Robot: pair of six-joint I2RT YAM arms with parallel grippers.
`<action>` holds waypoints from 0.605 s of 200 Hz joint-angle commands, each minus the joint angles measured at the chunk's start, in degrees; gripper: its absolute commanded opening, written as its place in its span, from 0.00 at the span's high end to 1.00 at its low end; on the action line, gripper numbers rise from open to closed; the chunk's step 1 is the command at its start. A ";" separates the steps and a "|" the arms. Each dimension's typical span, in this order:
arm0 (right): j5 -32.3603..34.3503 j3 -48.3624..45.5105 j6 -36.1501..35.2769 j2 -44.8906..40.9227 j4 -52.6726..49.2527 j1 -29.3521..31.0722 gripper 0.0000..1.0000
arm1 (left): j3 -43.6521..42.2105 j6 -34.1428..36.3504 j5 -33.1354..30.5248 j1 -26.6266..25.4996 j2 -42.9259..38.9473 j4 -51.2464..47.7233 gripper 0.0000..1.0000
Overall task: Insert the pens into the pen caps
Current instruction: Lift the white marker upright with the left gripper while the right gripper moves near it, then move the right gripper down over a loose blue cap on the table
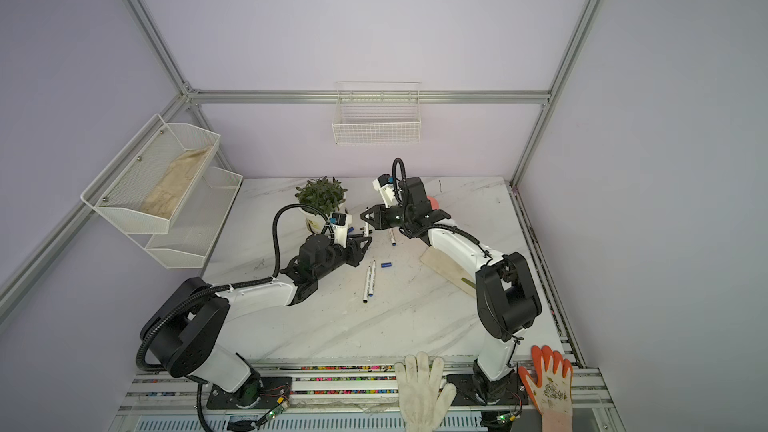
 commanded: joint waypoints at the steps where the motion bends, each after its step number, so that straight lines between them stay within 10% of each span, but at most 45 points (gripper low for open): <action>1: -1.64 -0.53 0.26 -0.40 1.68 -0.11 1.00 | 6.19 1.44 2.61 0.27 0.72 3.37 0.65; 81: -2.10 -0.27 0.40 0.13 1.58 -0.19 1.00 | 8.59 1.55 4.21 0.62 2.60 4.70 0.75; 121: -1.57 -0.36 0.44 -0.05 1.50 -0.21 1.00 | 9.06 -0.29 5.19 1.27 3.35 4.90 1.00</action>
